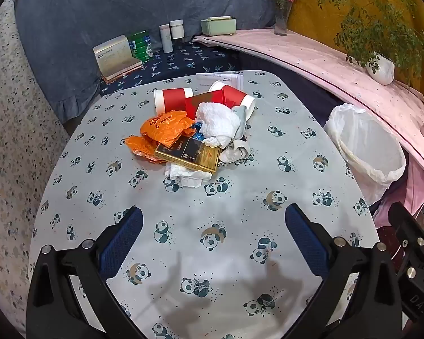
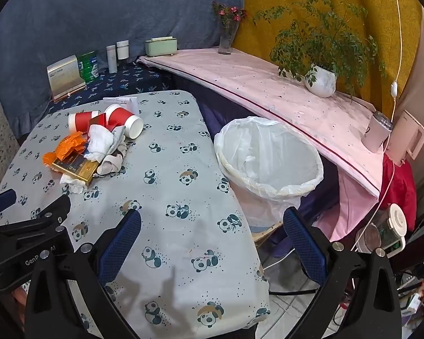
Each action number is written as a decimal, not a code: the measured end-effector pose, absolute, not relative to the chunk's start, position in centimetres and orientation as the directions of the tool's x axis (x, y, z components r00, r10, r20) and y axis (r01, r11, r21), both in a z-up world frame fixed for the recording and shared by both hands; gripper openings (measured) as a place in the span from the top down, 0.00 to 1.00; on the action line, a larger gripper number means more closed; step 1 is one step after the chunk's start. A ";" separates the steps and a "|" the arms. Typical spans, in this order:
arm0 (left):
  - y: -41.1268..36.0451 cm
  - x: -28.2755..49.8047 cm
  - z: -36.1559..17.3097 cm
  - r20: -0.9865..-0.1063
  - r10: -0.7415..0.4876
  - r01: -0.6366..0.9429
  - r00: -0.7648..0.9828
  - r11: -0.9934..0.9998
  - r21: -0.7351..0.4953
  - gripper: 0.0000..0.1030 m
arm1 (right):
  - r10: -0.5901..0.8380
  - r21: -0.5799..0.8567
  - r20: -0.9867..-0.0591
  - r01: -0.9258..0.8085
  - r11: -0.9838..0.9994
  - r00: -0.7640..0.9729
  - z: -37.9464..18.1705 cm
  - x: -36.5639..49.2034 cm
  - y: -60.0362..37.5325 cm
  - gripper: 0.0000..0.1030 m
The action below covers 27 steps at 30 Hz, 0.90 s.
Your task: Collect trash
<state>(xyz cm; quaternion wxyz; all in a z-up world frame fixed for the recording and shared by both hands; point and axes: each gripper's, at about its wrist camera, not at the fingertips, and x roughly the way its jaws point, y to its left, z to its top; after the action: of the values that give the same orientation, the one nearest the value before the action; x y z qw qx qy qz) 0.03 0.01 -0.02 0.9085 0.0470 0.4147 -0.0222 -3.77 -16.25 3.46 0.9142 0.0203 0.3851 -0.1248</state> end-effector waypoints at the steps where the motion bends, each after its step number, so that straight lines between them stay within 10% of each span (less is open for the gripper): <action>1: 0.0 0.0 0.0 -0.755 -0.004 0.081 0.656 0.995 0.064 0.07 | -0.213 -0.060 -0.709 0.243 0.968 0.673 3.5 -3.8 -16.2 0.06; 27: 0.1 -0.1 0.2 -0.751 0.003 0.076 0.661 0.995 0.071 0.07 | -0.219 -0.064 -0.702 0.246 0.967 0.678 3.6 -4.1 -16.1 0.06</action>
<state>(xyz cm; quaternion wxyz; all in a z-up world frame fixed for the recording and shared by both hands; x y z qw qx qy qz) -0.11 0.05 0.21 0.9100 0.0481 0.4113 -0.0200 -4.08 -16.09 3.55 0.9157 0.0178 0.3809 -0.1267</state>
